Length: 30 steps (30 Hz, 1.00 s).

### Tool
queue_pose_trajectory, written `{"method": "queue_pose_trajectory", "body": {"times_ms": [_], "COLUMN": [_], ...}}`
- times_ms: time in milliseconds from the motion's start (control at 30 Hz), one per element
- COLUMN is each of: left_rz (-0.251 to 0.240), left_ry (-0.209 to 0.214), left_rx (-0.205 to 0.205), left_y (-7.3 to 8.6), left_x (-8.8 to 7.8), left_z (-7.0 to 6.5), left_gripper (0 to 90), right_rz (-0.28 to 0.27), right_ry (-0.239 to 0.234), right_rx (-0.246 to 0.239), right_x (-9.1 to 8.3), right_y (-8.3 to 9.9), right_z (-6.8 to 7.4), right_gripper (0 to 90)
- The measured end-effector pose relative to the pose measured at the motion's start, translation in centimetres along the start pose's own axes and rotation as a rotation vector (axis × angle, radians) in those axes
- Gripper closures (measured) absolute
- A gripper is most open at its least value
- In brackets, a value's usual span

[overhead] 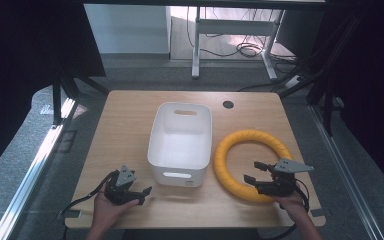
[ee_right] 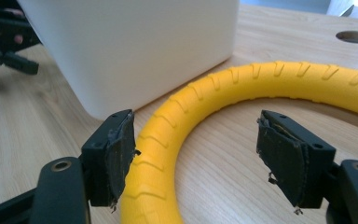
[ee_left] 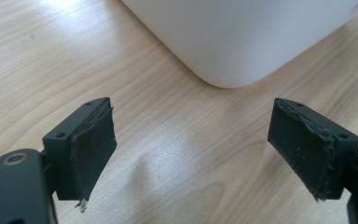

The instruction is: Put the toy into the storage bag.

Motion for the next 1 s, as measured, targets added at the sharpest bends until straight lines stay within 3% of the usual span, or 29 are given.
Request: {"method": "queue_pose_trajectory", "body": {"times_ms": [100, 433, 833, 1000], "left_rz": [-0.004, -0.015, -0.005, -0.014], "left_ry": [0.0, 0.005, 0.0, 0.006], "left_rx": [-0.004, 0.005, -0.001, 0.003], "left_y": [-0.12, -0.18, -0.01, -0.43], "left_x": [-0.03, -0.46, -0.31, -0.13], "left_z": [0.17, -0.04, 0.06, 0.05], "left_gripper": [14.9, 14.8, 14.8, 14.9], "right_rz": [0.025, 0.032, 0.033, 0.074], "right_ry": [0.002, 0.024, -0.007, -0.003], "right_rx": [-0.008, -0.014, -0.039, -0.034], "right_x": [-0.26, -0.47, -0.16, -0.84], "right_y": [0.34, 0.35, 0.21, 0.23], "right_z": [-0.11, -0.02, 0.45, 0.64], "right_gripper": [28.4, 28.8, 29.8, 30.1]}}
Point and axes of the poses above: each handheld gripper's, and its own axes: x roughly forward along the jaws, y roughly out of its underside, z roughly to its left, the point moved 5 cm from there along x, roughly forward along the jaws, and after that the axes turned 8 degrees about -z, right-handed, at the moved point
